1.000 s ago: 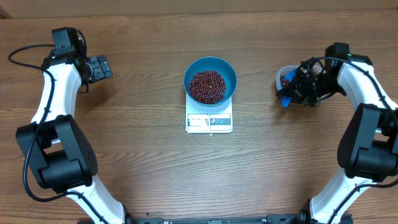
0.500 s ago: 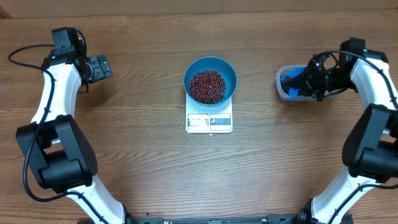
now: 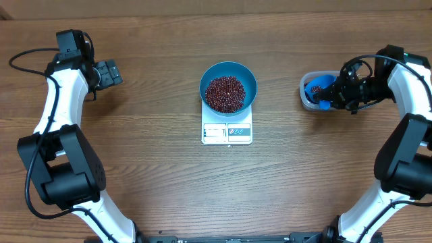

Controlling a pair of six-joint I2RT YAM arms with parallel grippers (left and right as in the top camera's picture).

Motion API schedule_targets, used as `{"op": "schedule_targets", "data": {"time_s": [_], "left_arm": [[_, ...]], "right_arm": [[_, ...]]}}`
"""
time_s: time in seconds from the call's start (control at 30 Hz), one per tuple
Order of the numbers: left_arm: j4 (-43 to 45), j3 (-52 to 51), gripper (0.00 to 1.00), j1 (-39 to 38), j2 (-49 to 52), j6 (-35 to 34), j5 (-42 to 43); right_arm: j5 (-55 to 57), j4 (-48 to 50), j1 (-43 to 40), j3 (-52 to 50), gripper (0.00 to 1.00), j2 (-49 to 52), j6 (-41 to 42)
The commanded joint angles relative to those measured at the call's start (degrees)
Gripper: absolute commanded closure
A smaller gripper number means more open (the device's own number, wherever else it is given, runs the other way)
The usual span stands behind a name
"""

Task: Scoop item into bowl and weigh 150g on scale
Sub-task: 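Lift the bean-filled scoop out of the tub with the right gripper, then carry the filled scoop over the blue bowl with the right gripper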

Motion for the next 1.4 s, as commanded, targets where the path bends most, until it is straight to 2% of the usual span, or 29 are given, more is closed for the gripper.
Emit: {"op": "schedule_targets", "data": {"time_s": [0.0,0.23,0.43,0.57,0.73,0.8,0.93,1.13,1.37], "left_arm": [[0.2,0.5,0.01,-0.2,0.0,0.3,-0.7],[0.2,0.5,0.01,-0.2,0.0,0.3,-0.7],[0.2,0.5,0.00,-0.2,0.0,0.3,-0.7],[0.2,0.5,0.00,-0.2,0.0,0.3,-0.7],[0.2,0.5,0.00,-0.2,0.0,0.3,-0.7],[0.2,0.5,0.00,-0.2,0.0,0.3,-0.7],[0.2,0.5,0.01,-0.2,0.0,0.3,-0.7],[0.2,0.5,0.00,-0.2,0.0,0.3,-0.7],[0.2,0.5,0.00,-0.2,0.0,0.3,-0.7]], "right_arm": [[-3.3,-0.8,-1.1,1.8,0.96,-0.4,-5.7],[-2.8,-2.1,-3.6,5.6,0.96,-2.4,-8.3],[-3.5,-3.9,-2.7,16.3,0.96,-3.2,-9.3],[-6.8,-3.8,0.9,19.4,0.96,-3.2,-15.2],[-7.9,-3.4,8.8,19.5,0.96,-3.2,-29.8],[-6.6,-1.9,11.8,19.5,0.96,-3.2,-31.4],[-0.2,3.0,19.4,19.5,0.96,-3.2,-31.3],[18.3,6.1,30.3,19.5,0.96,-3.2,-31.3],[34.5,7.6,36.9,19.5,0.96,-3.2,-31.3]]}}
